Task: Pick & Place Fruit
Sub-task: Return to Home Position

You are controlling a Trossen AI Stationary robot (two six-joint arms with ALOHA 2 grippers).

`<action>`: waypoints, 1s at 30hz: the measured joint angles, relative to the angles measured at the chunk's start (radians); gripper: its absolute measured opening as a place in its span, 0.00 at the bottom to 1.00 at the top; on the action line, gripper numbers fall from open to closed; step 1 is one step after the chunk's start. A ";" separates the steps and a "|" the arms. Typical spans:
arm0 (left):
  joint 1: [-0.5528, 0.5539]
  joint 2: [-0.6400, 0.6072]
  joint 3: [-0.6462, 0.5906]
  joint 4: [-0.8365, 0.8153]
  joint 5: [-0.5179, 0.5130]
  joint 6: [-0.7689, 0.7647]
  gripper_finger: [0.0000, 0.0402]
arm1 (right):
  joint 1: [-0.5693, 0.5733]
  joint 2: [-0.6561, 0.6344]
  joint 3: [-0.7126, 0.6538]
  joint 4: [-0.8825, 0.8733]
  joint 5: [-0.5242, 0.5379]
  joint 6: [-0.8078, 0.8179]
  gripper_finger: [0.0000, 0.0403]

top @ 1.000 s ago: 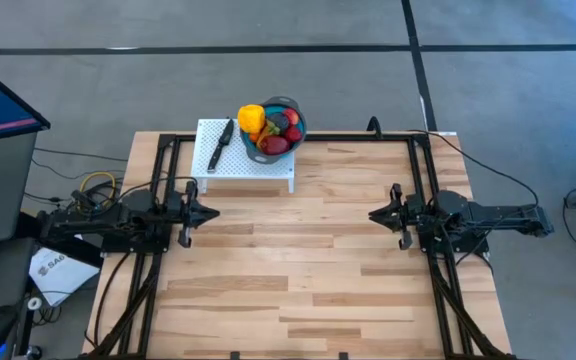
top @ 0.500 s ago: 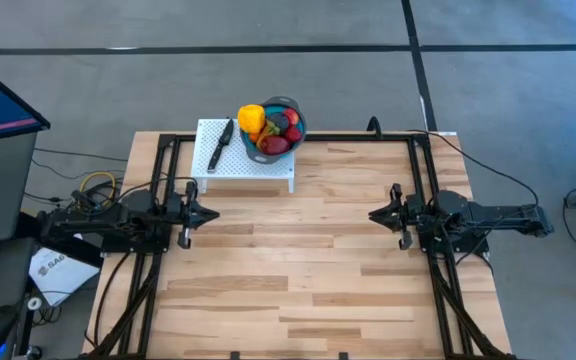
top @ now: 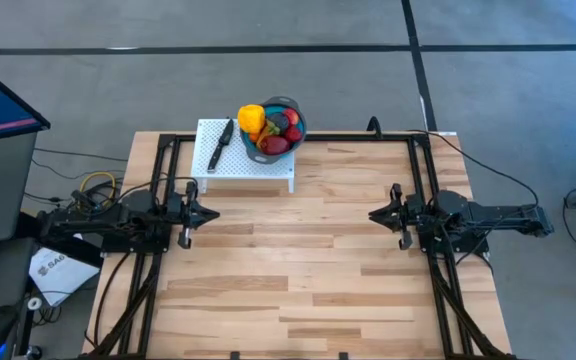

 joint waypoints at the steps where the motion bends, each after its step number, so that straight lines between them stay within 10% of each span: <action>1: 0.000 0.000 0.000 0.000 0.000 0.000 0.03 | 0.000 0.000 0.000 0.000 0.000 0.000 0.11; 30: 0.000 0.000 0.000 0.021 0.000 0.000 0.03 | 0.000 0.000 0.000 0.000 0.000 0.000 0.11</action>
